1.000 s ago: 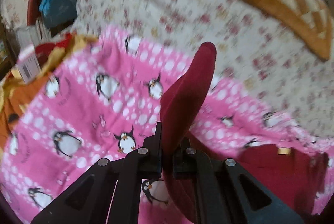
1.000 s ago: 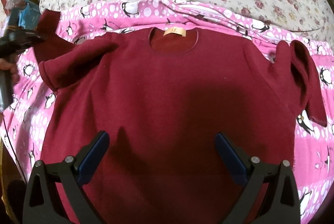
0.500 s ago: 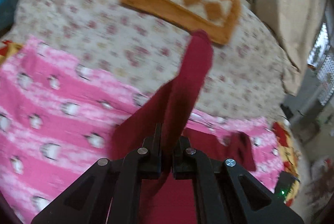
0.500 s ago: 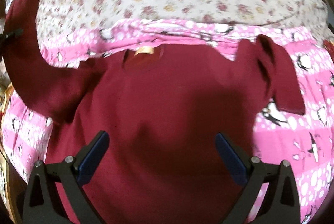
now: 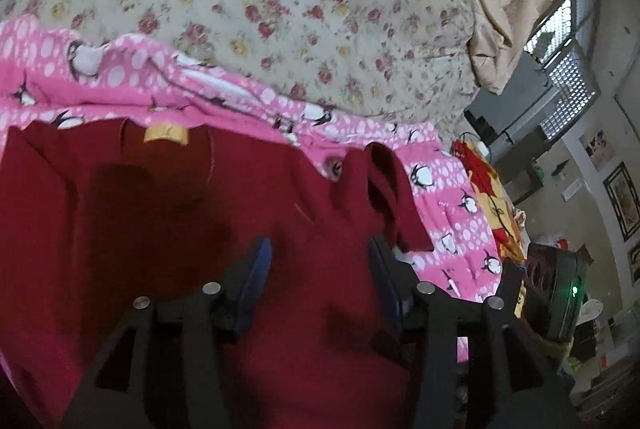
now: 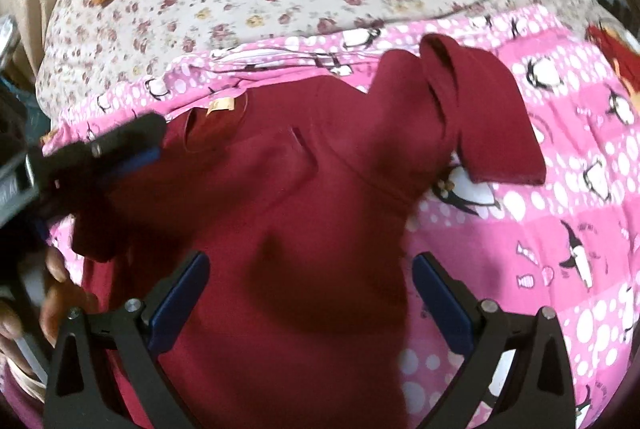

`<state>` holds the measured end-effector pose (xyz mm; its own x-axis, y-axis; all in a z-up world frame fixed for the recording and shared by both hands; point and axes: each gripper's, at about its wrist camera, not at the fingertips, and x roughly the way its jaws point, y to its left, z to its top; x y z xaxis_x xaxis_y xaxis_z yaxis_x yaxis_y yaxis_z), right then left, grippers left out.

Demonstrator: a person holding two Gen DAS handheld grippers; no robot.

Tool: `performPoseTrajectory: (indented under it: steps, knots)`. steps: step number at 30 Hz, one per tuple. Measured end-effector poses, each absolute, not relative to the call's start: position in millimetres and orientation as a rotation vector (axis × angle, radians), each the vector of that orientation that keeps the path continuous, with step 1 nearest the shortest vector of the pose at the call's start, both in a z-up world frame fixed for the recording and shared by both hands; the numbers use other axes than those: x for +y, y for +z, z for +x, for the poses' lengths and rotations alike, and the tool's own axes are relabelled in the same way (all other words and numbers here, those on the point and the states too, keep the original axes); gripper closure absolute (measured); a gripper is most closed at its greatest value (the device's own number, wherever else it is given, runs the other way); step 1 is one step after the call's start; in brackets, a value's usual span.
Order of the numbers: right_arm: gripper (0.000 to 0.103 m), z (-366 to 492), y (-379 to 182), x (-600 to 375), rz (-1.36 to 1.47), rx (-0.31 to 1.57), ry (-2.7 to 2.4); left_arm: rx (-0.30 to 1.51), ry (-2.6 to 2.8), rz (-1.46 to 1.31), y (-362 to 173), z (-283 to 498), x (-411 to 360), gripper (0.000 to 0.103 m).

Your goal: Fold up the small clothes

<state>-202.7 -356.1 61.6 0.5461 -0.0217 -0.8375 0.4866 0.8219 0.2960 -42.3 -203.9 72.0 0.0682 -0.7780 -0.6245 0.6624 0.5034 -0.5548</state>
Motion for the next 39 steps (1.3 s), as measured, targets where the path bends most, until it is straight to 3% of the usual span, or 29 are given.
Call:
performPoseTrajectory:
  steps: [8,12,18,20,21,24,31,39]
  knots:
    - [0.001,-197,77,-362,0.521,0.871,-0.260,0.921,-0.582,0.104,85,-42,-107,0.073]
    - [0.009,-160,84,-362,0.398,0.873,-0.239,0.952,-0.366,0.079,58,-30,-57,0.073]
    - [0.038,-91,46,-358,0.258,1.031,-0.224,1.029,-0.337,-0.052,26,-16,-29,0.073]
    - [0.060,-78,25,-356,0.257,1.088,-0.205,1.024,-0.346,-0.052,24,-17,-29,0.073]
    - [0.066,-78,22,-356,0.265,1.073,-0.202,1.019,-0.349,-0.049,24,-17,-30,0.073]
    - [0.096,-83,34,-350,0.206,1.020,-0.218,1.018,-0.357,-0.061,24,-14,-33,0.073]
    - [0.096,-135,96,-384,0.185,0.816,-0.382,1.000,-0.392,-0.134,31,-7,-29,0.073]
    - [0.096,-147,68,-404,0.264,0.908,-0.390,1.039,-0.399,-0.075,33,32,-51,0.072]
